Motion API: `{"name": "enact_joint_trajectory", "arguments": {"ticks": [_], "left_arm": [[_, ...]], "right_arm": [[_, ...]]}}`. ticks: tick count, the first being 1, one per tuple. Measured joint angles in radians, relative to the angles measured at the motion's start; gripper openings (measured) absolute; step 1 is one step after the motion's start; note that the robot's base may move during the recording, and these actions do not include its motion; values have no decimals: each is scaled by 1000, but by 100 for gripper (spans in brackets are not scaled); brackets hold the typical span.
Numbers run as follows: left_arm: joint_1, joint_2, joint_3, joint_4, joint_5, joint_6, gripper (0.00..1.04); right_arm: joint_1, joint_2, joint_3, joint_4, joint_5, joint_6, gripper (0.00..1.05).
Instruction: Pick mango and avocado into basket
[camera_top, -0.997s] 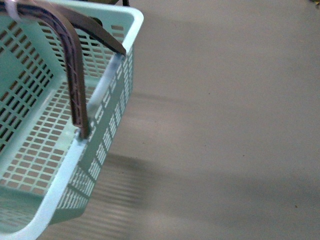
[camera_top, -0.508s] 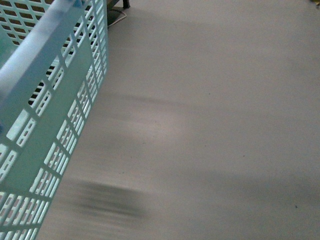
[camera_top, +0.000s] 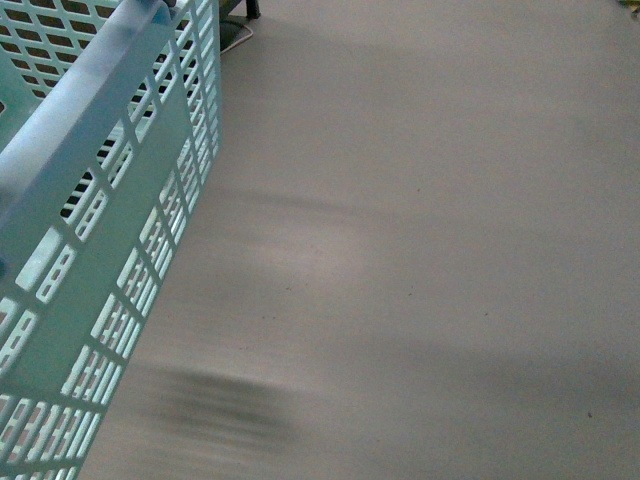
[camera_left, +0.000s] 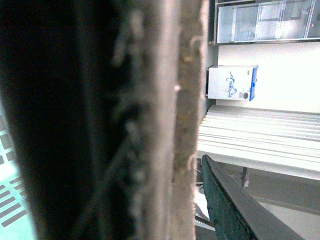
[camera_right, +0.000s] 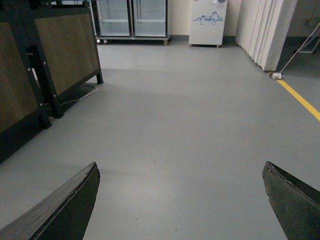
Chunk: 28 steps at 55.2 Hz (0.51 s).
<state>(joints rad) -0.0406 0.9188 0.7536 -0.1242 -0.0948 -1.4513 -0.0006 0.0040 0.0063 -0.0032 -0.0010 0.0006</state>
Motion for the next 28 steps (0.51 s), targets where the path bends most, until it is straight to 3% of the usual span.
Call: {"name": "enact_joint_trajectory", "arguments": {"ticks": [28], "left_arm": [[0,0,0,0,0,0,28]], "right_arm": [[0,0,0,0,0,0,97]]}}
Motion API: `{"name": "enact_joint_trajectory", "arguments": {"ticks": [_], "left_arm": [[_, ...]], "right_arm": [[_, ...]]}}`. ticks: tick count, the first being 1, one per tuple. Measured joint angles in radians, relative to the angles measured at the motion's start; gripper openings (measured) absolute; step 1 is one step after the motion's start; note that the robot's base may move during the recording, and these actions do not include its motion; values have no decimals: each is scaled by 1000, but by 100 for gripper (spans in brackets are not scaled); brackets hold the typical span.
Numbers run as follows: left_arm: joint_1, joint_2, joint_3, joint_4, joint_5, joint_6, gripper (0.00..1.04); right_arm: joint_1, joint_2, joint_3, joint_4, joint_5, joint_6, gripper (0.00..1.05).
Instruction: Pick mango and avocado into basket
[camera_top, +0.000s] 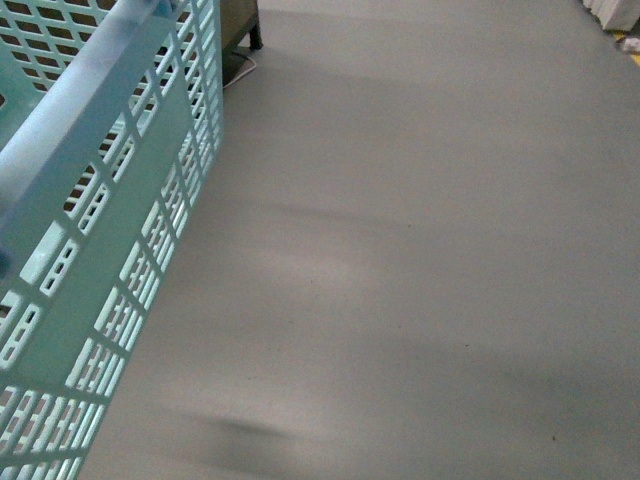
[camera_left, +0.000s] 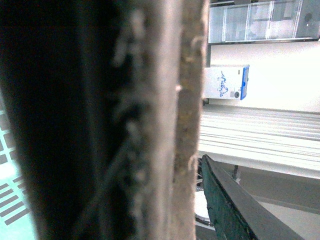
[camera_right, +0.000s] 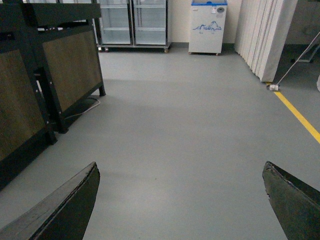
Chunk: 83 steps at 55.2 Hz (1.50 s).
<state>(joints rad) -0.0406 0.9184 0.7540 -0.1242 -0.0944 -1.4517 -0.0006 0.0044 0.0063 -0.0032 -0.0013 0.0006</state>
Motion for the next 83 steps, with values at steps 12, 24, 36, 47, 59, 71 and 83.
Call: {"name": "enact_joint_trajectory", "arguments": {"ticks": [12,24,36,47,59,71,83], "left_arm": [[0,0,0,0,0,0,28],[0,0,0,0,0,-1,28],[0,0,0,0,0,0,28],[0,0,0,0,-1,-1,28],[0,0,0,0,0,-1,28],[0,0,0,0,0,-1,28],[0,-2,1,0,0,-1,28]], "right_arm": [[0,0,0,0,0,0,97],[0,0,0,0,0,0,97],[0,0,0,0,0,0,97],[0,0,0,0,0,0,97],[0,0,0,0,0,0,97],[0,0,0,0,0,0,97],[0,0,0,0,0,0,97]]}}
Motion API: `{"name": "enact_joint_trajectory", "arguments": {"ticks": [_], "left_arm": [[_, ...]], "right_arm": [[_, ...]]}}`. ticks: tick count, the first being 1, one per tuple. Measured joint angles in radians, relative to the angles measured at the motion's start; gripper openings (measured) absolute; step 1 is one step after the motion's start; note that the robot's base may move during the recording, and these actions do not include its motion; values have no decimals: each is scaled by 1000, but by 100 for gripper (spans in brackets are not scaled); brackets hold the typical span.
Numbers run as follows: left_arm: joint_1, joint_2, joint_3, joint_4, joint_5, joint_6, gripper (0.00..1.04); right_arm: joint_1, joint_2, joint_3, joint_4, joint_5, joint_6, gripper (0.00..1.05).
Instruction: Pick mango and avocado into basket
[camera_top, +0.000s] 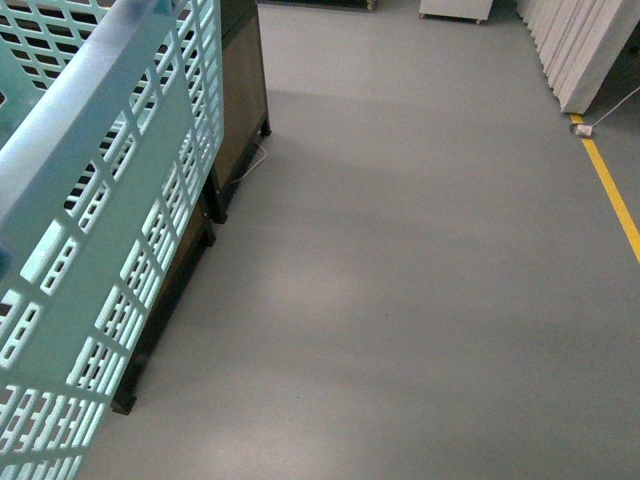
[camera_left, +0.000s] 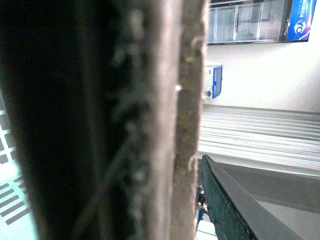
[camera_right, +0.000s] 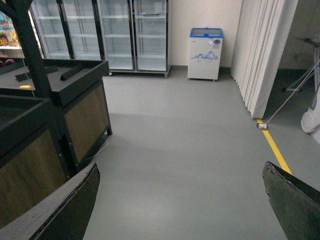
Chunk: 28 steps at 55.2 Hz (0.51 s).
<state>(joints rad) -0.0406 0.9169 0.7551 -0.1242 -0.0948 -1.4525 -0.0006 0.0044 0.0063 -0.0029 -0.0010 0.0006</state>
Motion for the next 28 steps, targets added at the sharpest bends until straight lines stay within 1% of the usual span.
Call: {"name": "enact_joint_trajectory", "arguments": {"ticks": [28], "left_arm": [[-6,0,0,0,18,-16,28]], "right_arm": [[0,0,0,1,3,0,97]]}}
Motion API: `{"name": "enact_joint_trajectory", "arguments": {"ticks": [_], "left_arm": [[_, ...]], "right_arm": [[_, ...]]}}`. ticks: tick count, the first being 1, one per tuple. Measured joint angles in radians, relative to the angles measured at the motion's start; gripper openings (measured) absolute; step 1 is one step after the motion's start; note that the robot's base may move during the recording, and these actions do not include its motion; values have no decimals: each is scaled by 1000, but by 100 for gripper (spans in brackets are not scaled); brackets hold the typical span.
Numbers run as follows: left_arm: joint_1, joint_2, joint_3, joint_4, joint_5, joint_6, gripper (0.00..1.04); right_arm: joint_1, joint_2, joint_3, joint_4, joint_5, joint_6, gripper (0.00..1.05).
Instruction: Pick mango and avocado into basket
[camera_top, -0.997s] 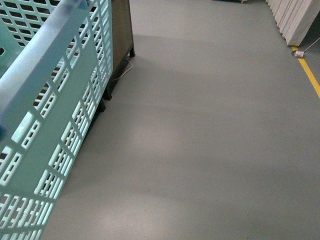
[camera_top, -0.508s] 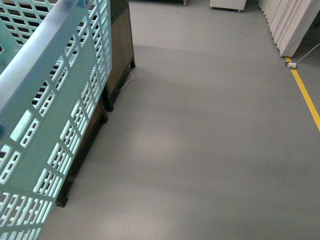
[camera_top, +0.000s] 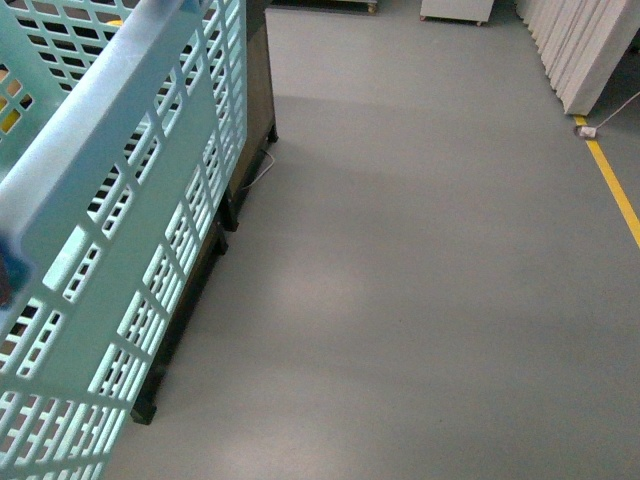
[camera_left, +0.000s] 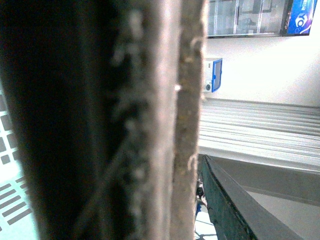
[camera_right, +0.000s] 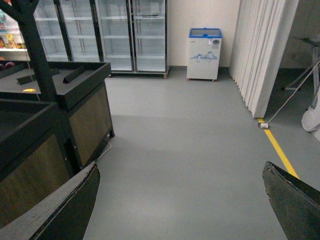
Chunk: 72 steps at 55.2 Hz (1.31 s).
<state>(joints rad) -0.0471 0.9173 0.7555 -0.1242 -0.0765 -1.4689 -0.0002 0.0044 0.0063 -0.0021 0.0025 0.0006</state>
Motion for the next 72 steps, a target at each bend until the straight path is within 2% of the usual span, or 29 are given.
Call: {"name": "enact_joint_trajectory", "arguments": {"ticks": [72], "left_arm": [[2,-1,0,-2,-18,6,28]], "right_arm": [[0,0,0,-1,-3,0,97]]}}
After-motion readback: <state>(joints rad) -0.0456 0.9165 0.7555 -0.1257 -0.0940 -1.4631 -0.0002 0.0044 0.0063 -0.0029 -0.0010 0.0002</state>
